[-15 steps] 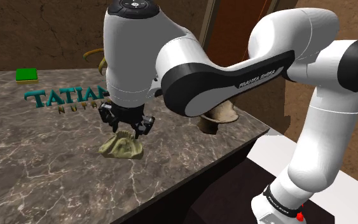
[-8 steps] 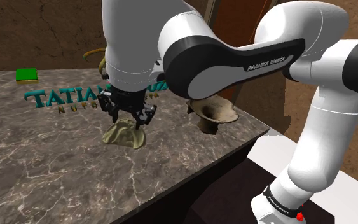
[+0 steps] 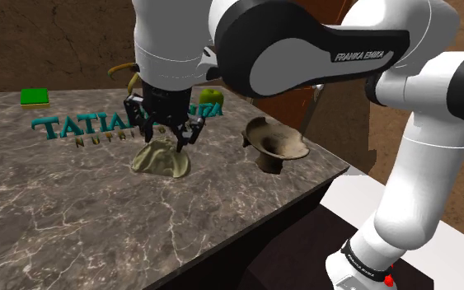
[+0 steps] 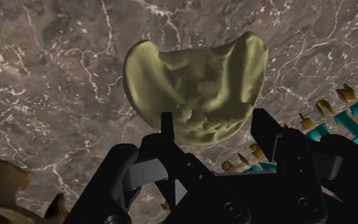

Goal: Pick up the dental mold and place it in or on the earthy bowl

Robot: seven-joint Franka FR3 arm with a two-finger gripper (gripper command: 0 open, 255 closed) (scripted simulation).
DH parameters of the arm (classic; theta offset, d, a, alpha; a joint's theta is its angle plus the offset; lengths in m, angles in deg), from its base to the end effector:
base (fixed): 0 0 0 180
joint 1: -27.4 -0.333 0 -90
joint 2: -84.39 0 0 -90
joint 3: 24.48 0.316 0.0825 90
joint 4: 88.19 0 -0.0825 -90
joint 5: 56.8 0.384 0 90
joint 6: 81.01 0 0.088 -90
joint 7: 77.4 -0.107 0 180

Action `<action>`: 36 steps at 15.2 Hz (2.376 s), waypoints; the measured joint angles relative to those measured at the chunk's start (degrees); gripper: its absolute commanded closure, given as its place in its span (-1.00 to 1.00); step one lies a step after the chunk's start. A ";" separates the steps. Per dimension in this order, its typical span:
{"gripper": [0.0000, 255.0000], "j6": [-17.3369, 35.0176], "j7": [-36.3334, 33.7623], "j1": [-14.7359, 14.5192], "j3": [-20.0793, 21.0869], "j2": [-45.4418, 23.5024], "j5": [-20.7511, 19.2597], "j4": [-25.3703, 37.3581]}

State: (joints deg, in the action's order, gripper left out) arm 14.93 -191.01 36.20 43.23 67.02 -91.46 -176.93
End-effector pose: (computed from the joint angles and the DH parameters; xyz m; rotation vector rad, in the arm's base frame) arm 0.4242 0.4420 0.5678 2.7763 -1.3630 0.5029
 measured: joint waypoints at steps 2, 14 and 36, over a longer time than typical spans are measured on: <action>1.00 -1.32 0.45 -0.26 0.13 0.21 0.25 1.33; 1.00 -11.86 2.53 -7.46 -1.78 -3.14 -2.69 14.56; 1.00 -0.65 43.47 12.21 -27.53 46.21 39.72 -16.05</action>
State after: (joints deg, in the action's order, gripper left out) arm 14.29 -147.54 48.40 15.70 113.23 -51.74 -192.98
